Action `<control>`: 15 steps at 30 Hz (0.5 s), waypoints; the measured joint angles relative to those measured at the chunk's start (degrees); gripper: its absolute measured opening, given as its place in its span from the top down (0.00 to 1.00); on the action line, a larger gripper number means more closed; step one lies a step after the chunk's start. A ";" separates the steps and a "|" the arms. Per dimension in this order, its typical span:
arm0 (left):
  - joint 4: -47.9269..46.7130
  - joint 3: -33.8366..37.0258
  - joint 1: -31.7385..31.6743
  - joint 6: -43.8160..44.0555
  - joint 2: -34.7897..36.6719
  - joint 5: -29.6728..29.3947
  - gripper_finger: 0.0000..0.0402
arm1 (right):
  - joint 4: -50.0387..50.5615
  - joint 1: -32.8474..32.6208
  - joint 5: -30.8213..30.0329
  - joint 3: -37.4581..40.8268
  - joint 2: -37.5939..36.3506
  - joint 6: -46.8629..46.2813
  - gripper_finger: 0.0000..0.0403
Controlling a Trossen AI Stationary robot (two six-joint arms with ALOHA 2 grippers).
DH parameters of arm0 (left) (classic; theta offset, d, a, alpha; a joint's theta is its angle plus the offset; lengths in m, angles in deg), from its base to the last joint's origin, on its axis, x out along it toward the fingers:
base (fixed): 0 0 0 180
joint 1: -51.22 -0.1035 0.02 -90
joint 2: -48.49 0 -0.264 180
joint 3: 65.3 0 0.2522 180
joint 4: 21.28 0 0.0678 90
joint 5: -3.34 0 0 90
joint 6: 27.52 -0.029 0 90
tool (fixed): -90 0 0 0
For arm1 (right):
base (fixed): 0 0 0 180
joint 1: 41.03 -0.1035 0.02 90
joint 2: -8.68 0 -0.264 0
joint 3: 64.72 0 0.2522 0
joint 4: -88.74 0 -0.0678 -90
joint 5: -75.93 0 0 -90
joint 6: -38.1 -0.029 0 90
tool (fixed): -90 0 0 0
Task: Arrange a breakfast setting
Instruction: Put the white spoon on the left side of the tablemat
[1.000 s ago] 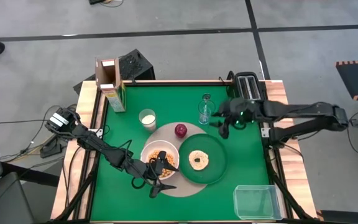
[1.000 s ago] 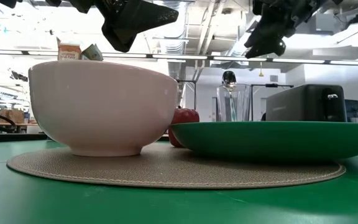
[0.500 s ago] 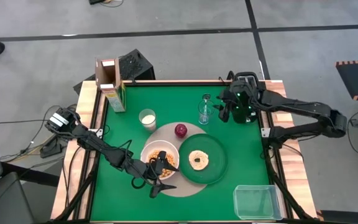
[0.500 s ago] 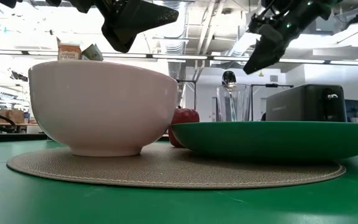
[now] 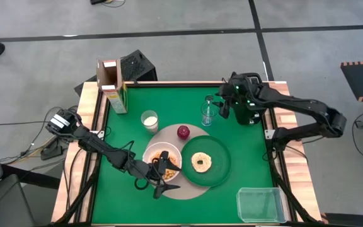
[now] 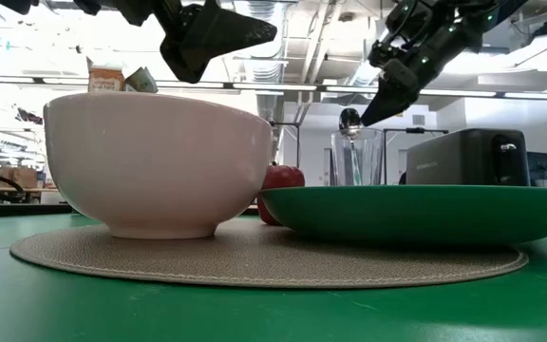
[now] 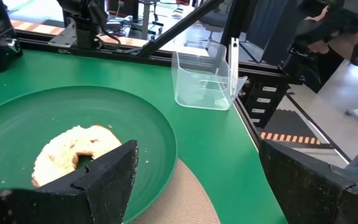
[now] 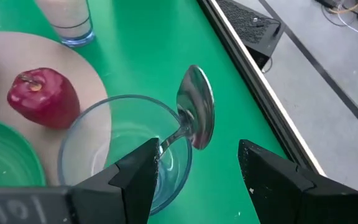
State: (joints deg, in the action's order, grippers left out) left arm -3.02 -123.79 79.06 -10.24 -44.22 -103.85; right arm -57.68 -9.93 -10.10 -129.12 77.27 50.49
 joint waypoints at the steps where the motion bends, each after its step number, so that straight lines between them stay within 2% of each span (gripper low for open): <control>1: -0.01 0.00 0.00 0.03 0.00 -0.01 0.21 | -0.38 0.38 1.04 0.00 0.44 0.83 0.38; 15: -0.02 0.00 -0.07 -0.01 0.00 -0.11 0.21 | -6.99 1.70 4.52 0.02 6.25 2.70 0.41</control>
State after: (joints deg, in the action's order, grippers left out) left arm -3.04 -123.79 78.99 -10.25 -44.22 -103.96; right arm -64.67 -8.23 -5.59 -129.10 83.53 53.19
